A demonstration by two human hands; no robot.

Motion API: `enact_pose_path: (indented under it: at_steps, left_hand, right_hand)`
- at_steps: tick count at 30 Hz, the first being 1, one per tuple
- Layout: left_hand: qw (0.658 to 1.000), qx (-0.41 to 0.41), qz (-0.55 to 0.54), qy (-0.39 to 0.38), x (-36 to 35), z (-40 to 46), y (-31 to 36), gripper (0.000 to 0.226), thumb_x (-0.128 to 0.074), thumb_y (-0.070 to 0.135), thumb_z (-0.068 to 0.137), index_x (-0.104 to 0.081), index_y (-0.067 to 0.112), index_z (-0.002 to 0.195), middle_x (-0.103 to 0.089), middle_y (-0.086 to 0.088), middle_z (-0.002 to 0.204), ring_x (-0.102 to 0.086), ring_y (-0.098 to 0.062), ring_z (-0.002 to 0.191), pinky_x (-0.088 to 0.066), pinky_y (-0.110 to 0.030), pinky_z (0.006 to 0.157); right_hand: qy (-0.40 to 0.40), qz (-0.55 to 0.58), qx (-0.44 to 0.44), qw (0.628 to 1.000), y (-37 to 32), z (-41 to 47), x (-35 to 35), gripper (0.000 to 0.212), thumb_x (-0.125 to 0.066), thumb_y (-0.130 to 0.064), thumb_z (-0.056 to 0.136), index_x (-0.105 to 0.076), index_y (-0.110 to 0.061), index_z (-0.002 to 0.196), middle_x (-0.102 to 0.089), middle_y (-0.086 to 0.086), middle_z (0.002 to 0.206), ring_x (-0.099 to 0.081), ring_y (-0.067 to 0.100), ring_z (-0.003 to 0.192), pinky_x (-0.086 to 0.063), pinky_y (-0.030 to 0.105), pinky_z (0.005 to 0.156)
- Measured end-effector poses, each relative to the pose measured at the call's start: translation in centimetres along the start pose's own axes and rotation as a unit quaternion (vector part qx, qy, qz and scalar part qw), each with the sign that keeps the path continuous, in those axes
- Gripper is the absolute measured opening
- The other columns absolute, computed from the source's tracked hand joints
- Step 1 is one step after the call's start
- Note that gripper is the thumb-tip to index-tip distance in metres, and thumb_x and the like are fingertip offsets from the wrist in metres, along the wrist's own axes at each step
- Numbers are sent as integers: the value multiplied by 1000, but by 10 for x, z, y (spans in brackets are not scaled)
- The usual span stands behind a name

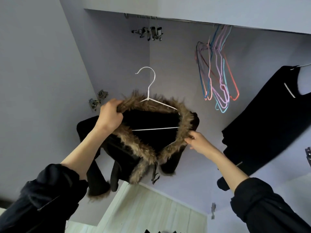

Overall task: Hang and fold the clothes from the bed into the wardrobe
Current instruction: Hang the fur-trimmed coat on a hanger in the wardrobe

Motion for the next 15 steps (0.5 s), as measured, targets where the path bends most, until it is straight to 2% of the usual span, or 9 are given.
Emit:
enact_pose_path:
  at_steps: [2,5,7,9,10,11,13,14,15]
  left_hand:
    - [998,-30,24,-46,-5,-1,1,46,-44,-15,81,-60,1,121,-58,-17,119,-50,-35,114,-37,-29,92]
    - [994,-39,61,-84,-14,-2,1,45,-45,-13,81,-62,3,119,-58,-18,117,-52,-38,110,-39,-35,92]
    - [997,-25,43,-52,-16,-2,4,47,-44,-14,80,-60,3,121,-57,-18,120,-51,-38,113,-38,-33,95]
    - [1000,-13,12,-11,-14,0,7,49,-44,-15,80,-59,2,124,-56,-18,124,-49,-37,117,-34,-29,97]
    - [1000,-12,-3,-3,-13,2,7,48,-45,-15,81,-58,2,124,-57,-18,122,-48,-36,117,-33,-27,96]
    - [1000,-12,-17,0,-12,3,7,46,-46,-14,82,-59,2,123,-58,-17,118,-49,-35,116,-33,-24,92]
    - [998,-17,-53,3,-9,5,8,35,-50,-11,86,-62,1,117,-56,-10,102,-51,-32,109,-33,-21,81]
    - [997,-27,-73,-1,-8,6,9,31,-51,-10,87,-63,1,113,-54,-7,97,-52,-31,105,-32,-19,77]
    - [995,-40,-90,-8,-7,6,10,27,-53,-9,88,-64,1,110,-53,-6,94,-53,-29,101,-32,-18,75]
  right_hand:
    - [50,68,11,996,-12,0,6,27,-44,-9,99,-49,-6,125,-49,5,119,-52,21,106,-47,23,72]
    - [74,62,98,990,-33,-6,16,17,-45,-5,97,-55,-6,112,-53,6,102,-51,15,92,-48,17,63]
    - [-34,-8,136,990,-45,-14,16,12,-50,-5,95,-59,-11,100,-57,1,90,-54,11,81,-48,18,65]
    - [-161,-99,105,976,-48,-22,12,14,-55,-11,94,-59,-19,83,-60,-5,80,-58,7,74,-48,19,64]
    - [-169,-118,91,974,-46,-23,13,18,-56,-15,94,-60,-21,77,-63,-6,77,-62,7,71,-46,18,62]
    - [-121,-113,94,982,-47,-23,18,21,-57,-18,93,-62,-21,74,-65,-7,75,-64,10,67,-45,20,61]
    - [98,-100,142,980,-47,-18,36,13,-59,-18,91,-66,-19,80,-65,-4,78,-65,19,71,-45,26,69]
    - [188,-148,168,956,-51,-16,46,7,-61,-20,90,-66,-17,95,-63,-1,88,-63,22,85,-45,30,78]
    - [221,-220,174,934,-56,-16,53,26,-62,-24,89,-61,-18,114,-59,2,104,-57,24,103,-42,33,88]
Point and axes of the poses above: each hand's wrist, its own z-axis towards the middle knuckle, its own x-axis out of the back of the hand, y = z × x, the point moved 1 cm from there along z, towards the middle knuckle
